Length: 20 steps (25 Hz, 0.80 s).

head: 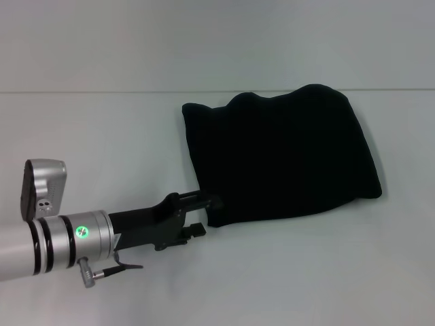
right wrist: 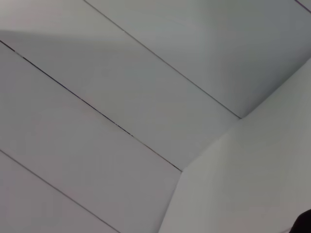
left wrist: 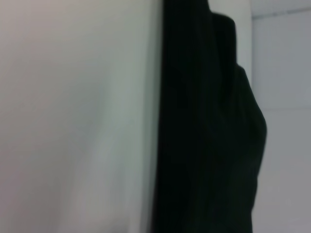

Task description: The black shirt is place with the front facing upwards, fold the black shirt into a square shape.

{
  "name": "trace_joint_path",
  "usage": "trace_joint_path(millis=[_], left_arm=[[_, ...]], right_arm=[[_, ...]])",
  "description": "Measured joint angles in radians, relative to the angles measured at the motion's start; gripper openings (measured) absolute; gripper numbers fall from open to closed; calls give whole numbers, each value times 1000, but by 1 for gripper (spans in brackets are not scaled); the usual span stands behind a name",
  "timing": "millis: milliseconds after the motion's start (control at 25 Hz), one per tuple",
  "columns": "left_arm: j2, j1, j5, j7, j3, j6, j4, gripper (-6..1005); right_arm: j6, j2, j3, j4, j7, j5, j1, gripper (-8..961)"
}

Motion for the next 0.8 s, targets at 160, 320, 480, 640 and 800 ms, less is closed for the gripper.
trace_joint_path(millis=[160,320,480,640,800], left_arm=[[0,-5,-6,-3,2,-32,-10,728],[1,-18,-6,-3,7,-59,-32,727],[1,-26,-2,-3,8,-72,-40,726],[0,-40,-2,3,8,-90,-68,725],[1,-50,-2,6,7,-100,-81,724]], right_arm=[[-1,2,1,2,0,1,0,777],[-2,2,2,2,-1,1,0,777],[-2,3,3,8,-1,3,-1,777],[-3,1,9,15,-1,3,-3,777],[-4,1,14,15,-1,4,-6,777]])
